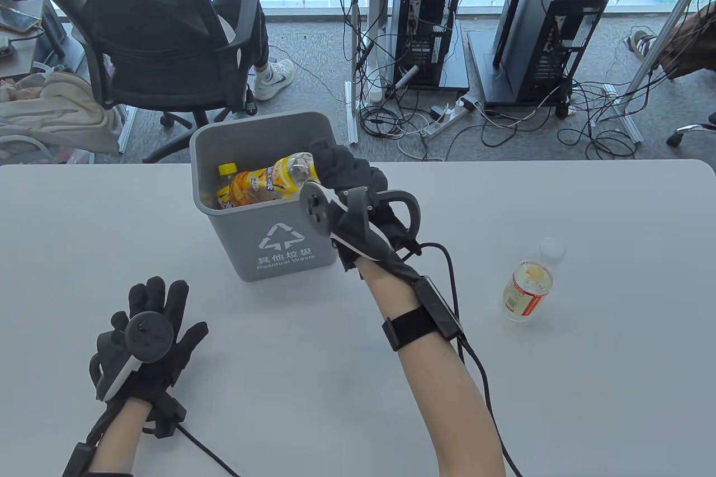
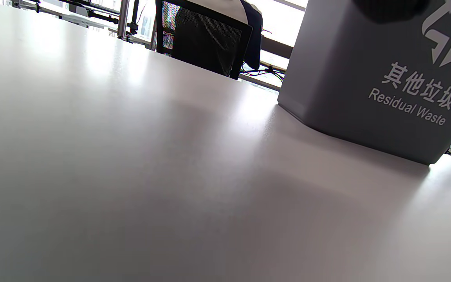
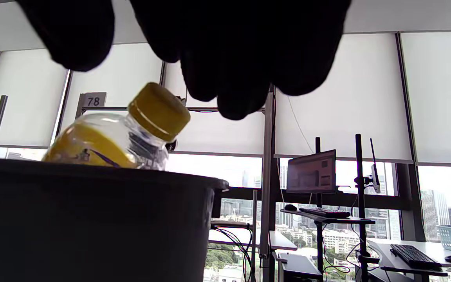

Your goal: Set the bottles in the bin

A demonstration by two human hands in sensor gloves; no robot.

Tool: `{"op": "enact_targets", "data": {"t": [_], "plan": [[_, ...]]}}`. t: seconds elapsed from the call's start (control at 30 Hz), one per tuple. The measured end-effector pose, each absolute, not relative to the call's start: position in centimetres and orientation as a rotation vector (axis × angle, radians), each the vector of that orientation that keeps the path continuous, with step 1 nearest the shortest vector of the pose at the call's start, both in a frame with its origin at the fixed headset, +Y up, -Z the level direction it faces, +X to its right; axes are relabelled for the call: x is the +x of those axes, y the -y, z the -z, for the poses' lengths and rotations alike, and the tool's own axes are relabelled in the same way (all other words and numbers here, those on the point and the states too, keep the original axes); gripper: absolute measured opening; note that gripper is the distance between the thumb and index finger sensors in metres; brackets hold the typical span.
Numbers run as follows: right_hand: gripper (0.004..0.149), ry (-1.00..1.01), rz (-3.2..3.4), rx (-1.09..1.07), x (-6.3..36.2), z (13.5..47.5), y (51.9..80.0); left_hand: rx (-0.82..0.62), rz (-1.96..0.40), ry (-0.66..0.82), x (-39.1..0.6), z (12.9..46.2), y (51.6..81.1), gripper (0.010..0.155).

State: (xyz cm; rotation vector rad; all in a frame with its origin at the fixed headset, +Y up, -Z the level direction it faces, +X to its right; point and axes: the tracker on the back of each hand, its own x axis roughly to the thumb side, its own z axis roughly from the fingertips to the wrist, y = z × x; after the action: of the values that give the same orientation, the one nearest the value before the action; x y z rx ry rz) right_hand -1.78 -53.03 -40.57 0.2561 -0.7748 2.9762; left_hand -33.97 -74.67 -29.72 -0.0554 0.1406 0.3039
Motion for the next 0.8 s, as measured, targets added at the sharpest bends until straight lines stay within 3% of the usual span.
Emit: {"op": "enact_targets", "data": {"t": [0.23, 0.43, 0.57, 0.8], "plan": [[0.065, 0.775, -3.049, 0.036, 4.9, 40.5, 52.4, -0.05, -0.288, -0.136, -33.8, 29.7, 74.6, 0.083], [0.067, 0.638, -3.234, -0.218, 12.3, 40.1, 52.9, -0.051, -0.285, -0.137, -33.8, 29.7, 74.6, 0.083], [0.065, 0.691, -3.201, -0.205, 16.9, 39.0, 54.0, -0.051, -0.282, -0.138, -33.8, 29.7, 74.6, 0.083], [0.069, 0.348, -3.451, -0.435, 22.0, 38.0, 57.6, -0.059, -0.273, -0.144, -33.7, 29.6, 74.7, 0.083]]}}
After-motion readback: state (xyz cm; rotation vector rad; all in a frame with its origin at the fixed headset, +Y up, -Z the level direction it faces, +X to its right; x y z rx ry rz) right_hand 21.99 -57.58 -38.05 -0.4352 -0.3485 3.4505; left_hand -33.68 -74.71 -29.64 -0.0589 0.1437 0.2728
